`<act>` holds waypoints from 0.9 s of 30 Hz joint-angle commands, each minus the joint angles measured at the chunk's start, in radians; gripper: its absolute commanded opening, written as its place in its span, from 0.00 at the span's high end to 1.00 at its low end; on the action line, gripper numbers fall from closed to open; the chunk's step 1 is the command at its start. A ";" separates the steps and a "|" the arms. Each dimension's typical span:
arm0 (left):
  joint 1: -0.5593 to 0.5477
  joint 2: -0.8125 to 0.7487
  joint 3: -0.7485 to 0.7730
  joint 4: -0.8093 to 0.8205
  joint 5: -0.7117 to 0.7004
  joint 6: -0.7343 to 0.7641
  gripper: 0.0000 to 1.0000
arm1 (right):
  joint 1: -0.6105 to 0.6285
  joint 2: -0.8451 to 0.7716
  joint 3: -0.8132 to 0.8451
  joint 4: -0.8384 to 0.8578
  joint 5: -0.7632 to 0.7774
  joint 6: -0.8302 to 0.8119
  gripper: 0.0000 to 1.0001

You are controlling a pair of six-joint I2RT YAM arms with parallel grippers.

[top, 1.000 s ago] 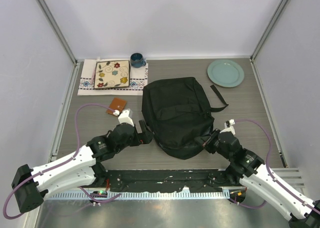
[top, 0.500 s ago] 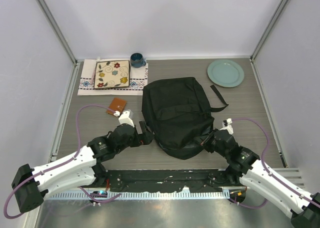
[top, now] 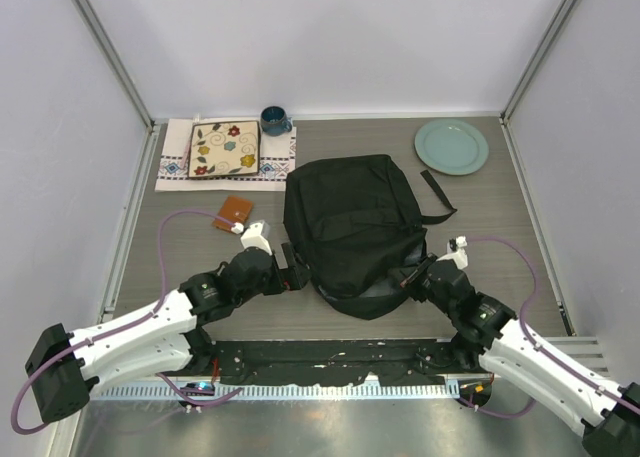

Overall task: Pack the student bag
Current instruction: Adjust the student bag at the center of the board.

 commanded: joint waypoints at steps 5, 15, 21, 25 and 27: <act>0.005 -0.008 -0.001 0.057 0.002 -0.006 0.00 | 0.005 0.109 0.015 0.152 0.012 -0.008 0.99; 0.003 -0.014 -0.009 0.062 -0.005 -0.007 0.01 | 0.009 -0.126 0.095 -0.119 -0.031 -0.021 0.90; 0.005 -0.003 -0.012 0.073 -0.003 -0.009 0.00 | 0.009 -0.137 0.069 -0.228 -0.108 -0.044 0.65; 0.005 0.009 -0.016 0.088 0.003 -0.013 0.00 | 0.009 -0.189 0.009 -0.195 -0.083 -0.024 0.69; 0.003 0.014 -0.013 0.088 0.006 -0.013 0.00 | 0.009 -0.180 -0.012 -0.129 -0.072 -0.008 0.75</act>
